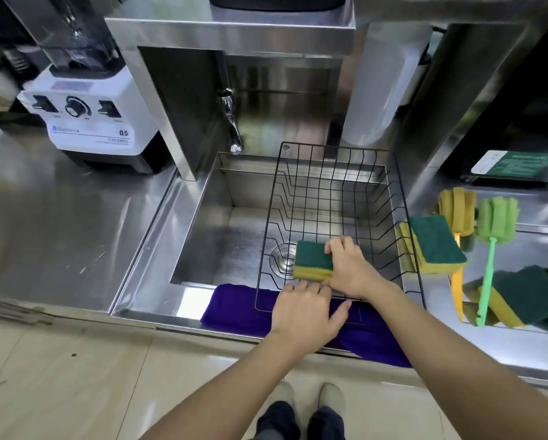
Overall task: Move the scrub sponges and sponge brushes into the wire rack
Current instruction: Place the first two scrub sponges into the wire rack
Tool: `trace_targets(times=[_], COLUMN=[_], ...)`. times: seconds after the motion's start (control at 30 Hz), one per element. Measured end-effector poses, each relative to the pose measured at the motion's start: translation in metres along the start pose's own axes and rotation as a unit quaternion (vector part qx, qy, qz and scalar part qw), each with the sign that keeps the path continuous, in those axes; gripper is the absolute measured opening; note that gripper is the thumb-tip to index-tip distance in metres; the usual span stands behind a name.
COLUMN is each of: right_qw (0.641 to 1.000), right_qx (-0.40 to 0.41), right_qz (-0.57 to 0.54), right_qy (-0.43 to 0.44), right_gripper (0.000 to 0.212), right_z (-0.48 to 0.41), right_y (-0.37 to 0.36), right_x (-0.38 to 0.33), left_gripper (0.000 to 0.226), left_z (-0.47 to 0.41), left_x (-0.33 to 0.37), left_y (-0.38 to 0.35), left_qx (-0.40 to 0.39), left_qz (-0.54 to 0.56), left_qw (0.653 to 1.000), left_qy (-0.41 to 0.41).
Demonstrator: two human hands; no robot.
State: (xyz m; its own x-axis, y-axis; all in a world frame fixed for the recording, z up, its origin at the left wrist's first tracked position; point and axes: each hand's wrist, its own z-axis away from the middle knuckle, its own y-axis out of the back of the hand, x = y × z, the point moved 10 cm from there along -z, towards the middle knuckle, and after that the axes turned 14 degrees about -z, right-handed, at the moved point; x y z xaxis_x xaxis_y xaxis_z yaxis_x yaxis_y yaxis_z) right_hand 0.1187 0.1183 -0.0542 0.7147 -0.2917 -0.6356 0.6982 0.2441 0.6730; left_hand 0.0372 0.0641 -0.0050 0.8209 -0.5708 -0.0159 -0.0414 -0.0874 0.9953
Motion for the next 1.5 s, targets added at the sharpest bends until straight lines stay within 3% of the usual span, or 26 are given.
trace_targets(times=[0.1,0.3,0.47,0.57,0.7,0.8,0.97,1.03,1.1,1.27,1.4,1.5], right_qw=[0.996,0.992,0.981,0.975,0.983,0.992,0.959,0.935,0.917,0.923,0.912,0.888], right_qx=[-0.076,-0.084,-0.131,-0.148,-0.140,-0.047,0.235,0.339,0.395,0.337,0.277,0.291], right_qz=[-0.036,-0.059,-0.125,-0.160,-0.117,-0.104,-0.128,-0.076,-0.051,-0.028,-0.240,-0.302], right_qy=[0.007,0.072,0.064,0.035,0.029,0.052,0.097,0.070,-0.010,-0.182,-0.184,-0.189], right_gripper=[0.046,0.060,0.050,0.052,0.054,0.050,0.027,0.031,0.045,0.077,0.075,0.070], right_z=[0.000,0.006,0.012,0.012,0.014,0.018,0.039,0.051,0.061,0.067,0.061,0.060], right_y=[-0.003,-0.006,-0.013,-0.011,-0.009,0.018,0.116,0.149,0.168,0.158,0.135,0.139], right_x=[0.000,-0.020,-0.018,-0.013,-0.010,-0.015,-0.008,0.011,0.040,0.116,0.137,0.144], left_gripper=[0.051,0.046,0.038,0.039,0.042,0.045,0.051,0.056,0.062,0.074,0.079,0.078], left_z=[-0.001,0.001,0.006,0.004,0.000,-0.005,-0.016,-0.021,-0.025,-0.024,-0.024,-0.026], left_x=[0.000,0.000,0.004,0.006,0.015,0.028,0.068,0.083,0.092,0.101,0.101,0.099], left_y=[0.001,0.009,0.012,0.011,0.007,0.006,0.008,0.005,0.002,-0.003,-0.006,-0.007], left_qx=[0.007,0.057,0.097,0.083,0.052,0.033,0.007,-0.012,-0.024,-0.004,-0.009,-0.010], left_qz=[0.004,0.017,0.012,0.005,0.004,-0.010,0.005,0.012,0.009,-0.001,0.000,-0.001], left_qw=[1.000,0.998,0.995,0.996,0.997,0.997,0.991,0.990,0.988,0.980,0.980,0.981], left_qy=[0.004,-0.004,-0.022,-0.027,-0.050,-0.073,-0.131,-0.143,-0.155,-0.198,-0.197,-0.192])
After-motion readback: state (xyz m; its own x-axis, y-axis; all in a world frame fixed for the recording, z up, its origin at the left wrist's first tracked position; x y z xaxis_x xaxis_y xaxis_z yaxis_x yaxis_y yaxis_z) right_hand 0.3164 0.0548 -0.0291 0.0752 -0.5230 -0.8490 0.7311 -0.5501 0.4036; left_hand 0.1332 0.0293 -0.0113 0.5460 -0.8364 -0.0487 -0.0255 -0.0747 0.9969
